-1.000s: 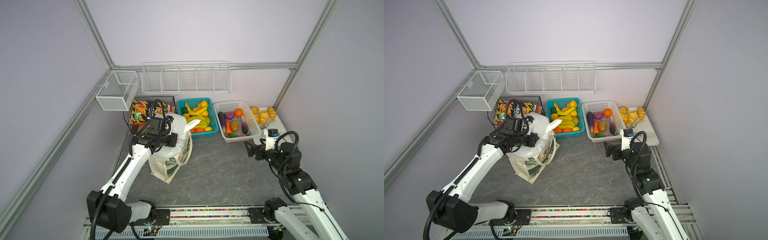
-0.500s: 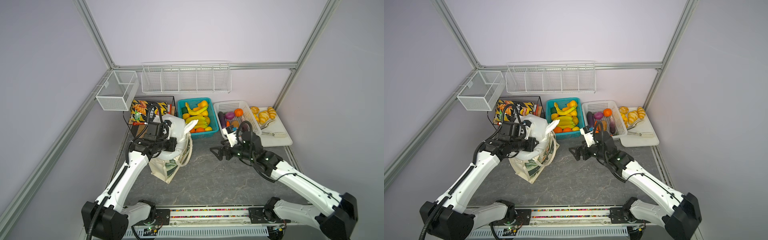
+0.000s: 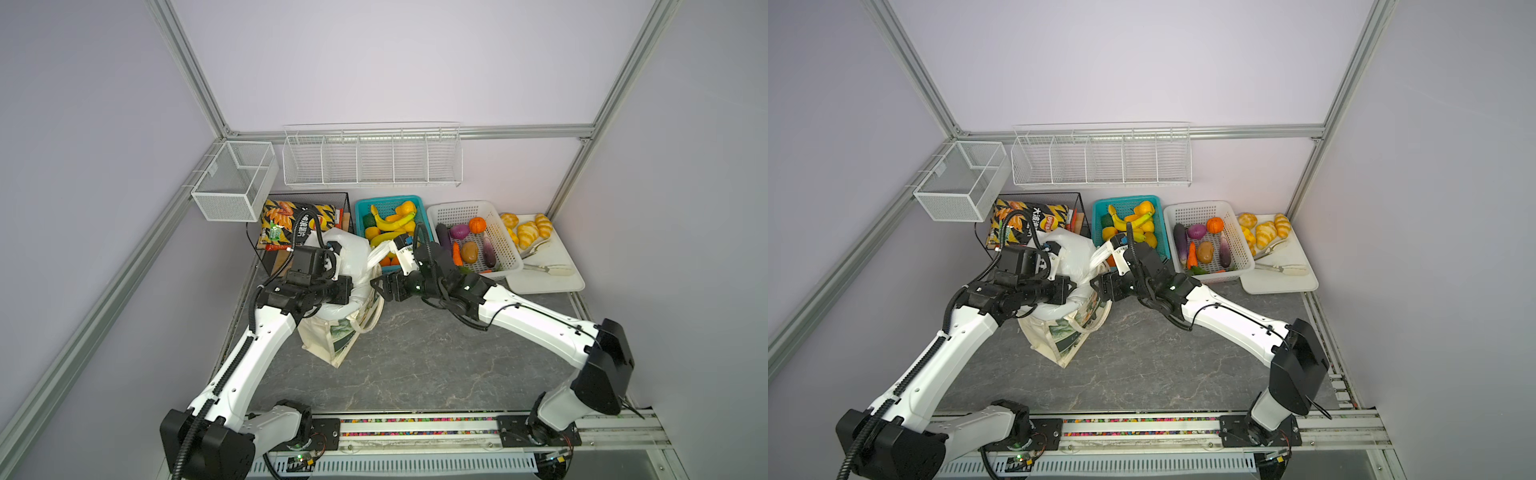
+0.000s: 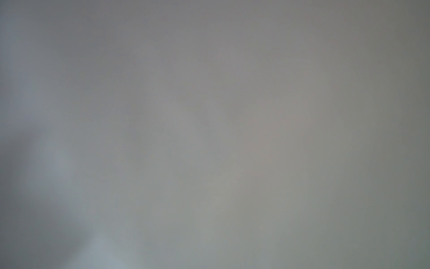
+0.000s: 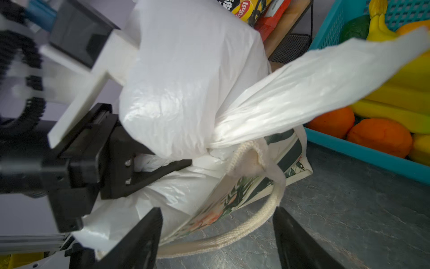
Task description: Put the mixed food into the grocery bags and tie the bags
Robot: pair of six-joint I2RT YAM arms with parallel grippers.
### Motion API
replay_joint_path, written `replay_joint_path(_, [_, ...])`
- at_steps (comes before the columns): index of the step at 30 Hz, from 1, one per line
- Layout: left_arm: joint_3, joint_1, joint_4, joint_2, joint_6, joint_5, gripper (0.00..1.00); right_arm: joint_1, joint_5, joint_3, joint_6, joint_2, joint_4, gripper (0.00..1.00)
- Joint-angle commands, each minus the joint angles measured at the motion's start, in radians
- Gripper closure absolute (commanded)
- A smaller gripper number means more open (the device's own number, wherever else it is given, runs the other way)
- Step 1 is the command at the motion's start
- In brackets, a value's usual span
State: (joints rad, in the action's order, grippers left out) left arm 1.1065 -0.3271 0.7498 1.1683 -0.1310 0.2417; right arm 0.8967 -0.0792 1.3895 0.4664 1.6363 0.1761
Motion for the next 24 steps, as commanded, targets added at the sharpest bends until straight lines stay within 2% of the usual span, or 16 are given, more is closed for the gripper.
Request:
replay_joint_path(1, [-0.027,0.004,0.068,-0.009,-0.004,0.010,1.00,0.005,0.033,0.051,0.011,0.056,0.065,0.32])
replay_joint_path(3, [-0.031,0.004,0.069,-0.012,-0.003,0.011,1.00,0.005,0.028,0.062,0.011,0.077,0.062,0.45])
replay_joint_path(11, [-0.045,0.003,0.086,-0.053,-0.016,0.011,1.00,0.010,0.016,0.072,0.026,0.080,0.047,0.85])
replay_joint_path(15, [-0.056,0.004,0.102,-0.053,-0.024,0.023,1.00,0.018,0.030,0.062,0.032,0.035,0.014,0.93])
replay_joint_path(24, [-0.131,0.008,0.074,0.040,-0.069,0.074,1.00,0.028,0.078,0.009,0.052,-0.065,-0.111,0.93])
